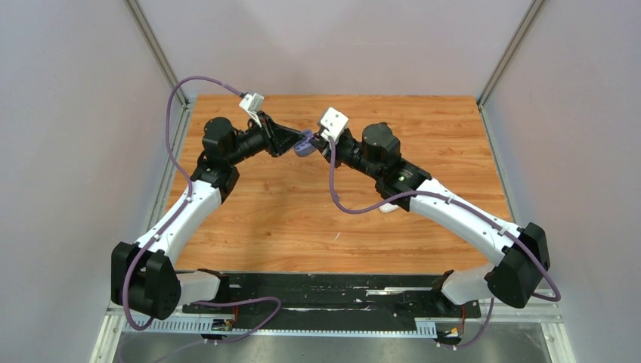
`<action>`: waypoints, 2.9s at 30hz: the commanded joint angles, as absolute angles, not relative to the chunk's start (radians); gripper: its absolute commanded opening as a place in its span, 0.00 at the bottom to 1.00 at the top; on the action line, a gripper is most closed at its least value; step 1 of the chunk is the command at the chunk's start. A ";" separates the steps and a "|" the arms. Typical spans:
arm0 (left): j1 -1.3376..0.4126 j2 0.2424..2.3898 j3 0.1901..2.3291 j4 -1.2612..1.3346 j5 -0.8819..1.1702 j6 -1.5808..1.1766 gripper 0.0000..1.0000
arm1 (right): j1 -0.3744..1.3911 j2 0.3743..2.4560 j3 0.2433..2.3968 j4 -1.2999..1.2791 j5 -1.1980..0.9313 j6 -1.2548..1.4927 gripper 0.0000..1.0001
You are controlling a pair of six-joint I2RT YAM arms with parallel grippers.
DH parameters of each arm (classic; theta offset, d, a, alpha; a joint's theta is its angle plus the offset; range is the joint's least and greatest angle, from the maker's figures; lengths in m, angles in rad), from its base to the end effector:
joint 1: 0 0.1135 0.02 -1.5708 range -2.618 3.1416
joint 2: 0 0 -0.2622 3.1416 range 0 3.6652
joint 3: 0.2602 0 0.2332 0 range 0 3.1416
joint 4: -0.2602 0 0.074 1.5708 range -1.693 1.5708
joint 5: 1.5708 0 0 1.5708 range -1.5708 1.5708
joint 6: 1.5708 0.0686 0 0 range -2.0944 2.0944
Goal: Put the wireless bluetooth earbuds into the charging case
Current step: Place the earbud in the charging case.
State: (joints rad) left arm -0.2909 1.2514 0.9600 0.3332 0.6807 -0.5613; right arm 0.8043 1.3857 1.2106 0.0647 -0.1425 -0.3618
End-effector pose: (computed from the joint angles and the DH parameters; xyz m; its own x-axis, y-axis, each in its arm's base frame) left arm 0.2731 -0.1268 0.3605 -0.4054 -0.3104 -0.8598 0.7200 0.4712 -0.5096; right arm 0.2324 0.2554 0.3754 0.2156 -0.2813 -0.9351 -0.7855 0.5190 -0.3372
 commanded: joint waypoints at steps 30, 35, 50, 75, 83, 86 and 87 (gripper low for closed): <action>-0.299 1.177 1.000 0.201 0.927 0.027 0.00 | 0.483 1.442 1.480 -0.362 -0.873 0.071 0.83; -0.331 1.144 1.009 0.092 0.933 0.215 0.00 | 0.464 1.587 1.539 -0.425 -1.054 0.190 0.89; -0.390 1.095 1.010 -0.026 0.865 0.378 0.00 | 0.431 1.753 1.607 -0.435 -1.317 0.238 0.92; -0.410 1.140 1.021 0.126 0.825 0.192 0.00 | 0.454 1.808 1.625 -0.421 -1.225 0.266 0.94; -0.410 1.127 1.016 0.132 0.815 0.182 0.00 | 0.423 1.830 1.589 -0.392 -1.191 0.351 0.92; -0.410 1.126 1.015 0.141 0.792 0.167 0.00 | 0.423 1.824 1.576 -0.387 -1.195 0.351 0.92; -0.410 1.127 1.015 0.147 0.789 0.155 0.00 | 0.423 1.820 1.571 -0.387 -1.193 0.350 0.92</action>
